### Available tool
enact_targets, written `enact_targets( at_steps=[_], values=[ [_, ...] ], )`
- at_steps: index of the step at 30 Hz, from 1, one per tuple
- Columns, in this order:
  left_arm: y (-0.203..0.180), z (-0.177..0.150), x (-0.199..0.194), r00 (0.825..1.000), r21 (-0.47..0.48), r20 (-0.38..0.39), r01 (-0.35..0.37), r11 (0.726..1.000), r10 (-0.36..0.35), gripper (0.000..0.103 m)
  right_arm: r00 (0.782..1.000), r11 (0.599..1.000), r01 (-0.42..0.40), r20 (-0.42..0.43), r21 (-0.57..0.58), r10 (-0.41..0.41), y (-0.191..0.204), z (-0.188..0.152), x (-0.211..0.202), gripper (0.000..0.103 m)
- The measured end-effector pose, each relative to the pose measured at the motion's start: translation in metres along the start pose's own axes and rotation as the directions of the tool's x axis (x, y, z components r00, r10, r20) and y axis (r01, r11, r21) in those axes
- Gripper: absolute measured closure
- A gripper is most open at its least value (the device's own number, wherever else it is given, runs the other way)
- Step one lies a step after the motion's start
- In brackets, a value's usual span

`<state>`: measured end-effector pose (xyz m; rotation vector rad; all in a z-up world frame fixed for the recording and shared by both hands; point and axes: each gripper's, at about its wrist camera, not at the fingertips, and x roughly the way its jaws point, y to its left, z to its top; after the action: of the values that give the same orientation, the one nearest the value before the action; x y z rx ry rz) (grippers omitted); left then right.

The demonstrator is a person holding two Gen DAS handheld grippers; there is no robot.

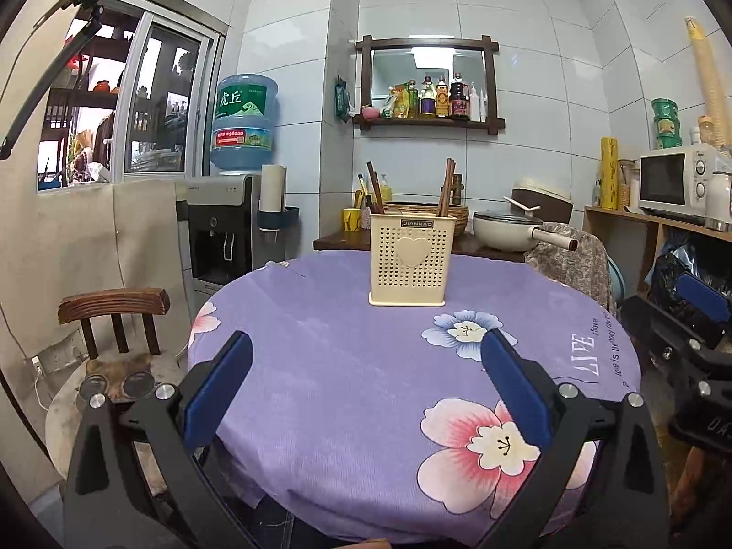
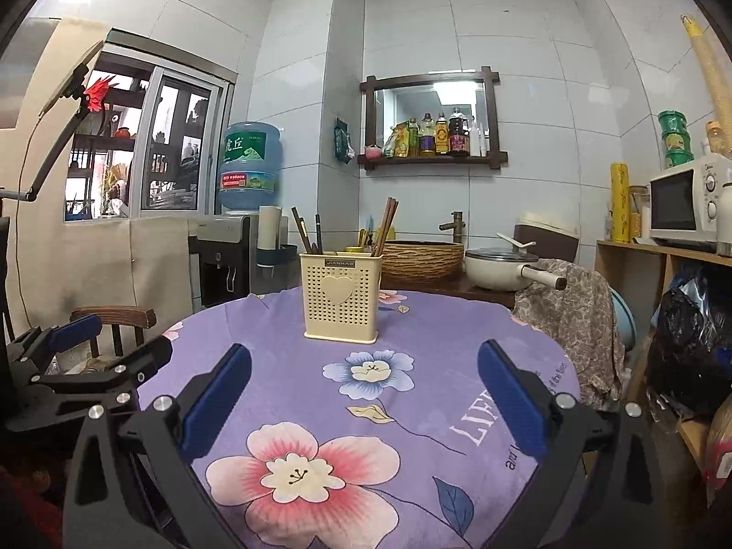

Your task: Organize utensils

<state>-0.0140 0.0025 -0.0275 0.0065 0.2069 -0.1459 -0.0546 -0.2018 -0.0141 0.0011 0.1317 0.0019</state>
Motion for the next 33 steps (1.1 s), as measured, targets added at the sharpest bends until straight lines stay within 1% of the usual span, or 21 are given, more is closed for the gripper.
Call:
enact_targets(
  at_steps=[2, 8, 14, 19, 33],
  values=[
    [-0.0022, 0.0002, -0.0051, 1.000, 0.011, 0.013, -0.012, 1.000, 0.012, 0.005, 1.000, 1.000, -0.003, -0.007, 0.013, 0.003, -0.0012, -0.0002, 0.0006, 0.005],
    [-0.0063, 0.0024, -0.0090, 1.000, 0.023, 0.019, -0.005, 1.000, 0.005, 0.005, 1.000, 1.000, 0.007, -0.014, 0.015, -0.007, -0.0038, -0.0014, 0.0000, 0.005],
    [-0.0072, 0.0050, -0.0071, 1.000, 0.019, 0.022, -0.019, 1.000, 0.018, 0.005, 1.000, 1.000, 0.005, -0.018, 0.010, -0.005, -0.0055, -0.0013, 0.0005, 0.005],
    [-0.0061, 0.0056, -0.0045, 1.000, 0.016, 0.015, -0.018, 1.000, 0.018, 0.005, 1.000, 1.000, -0.006, -0.026, 0.011, 0.007, -0.0044, -0.0010, 0.0023, 0.005],
    [-0.0007, 0.0068, -0.0061, 0.999, 0.000, 0.029, -0.024, 1.000, 0.024, 0.005, 1.000, 1.000, -0.012, -0.027, -0.006, 0.012, 0.0004, 0.0002, 0.0033, 0.005]
  ],
)
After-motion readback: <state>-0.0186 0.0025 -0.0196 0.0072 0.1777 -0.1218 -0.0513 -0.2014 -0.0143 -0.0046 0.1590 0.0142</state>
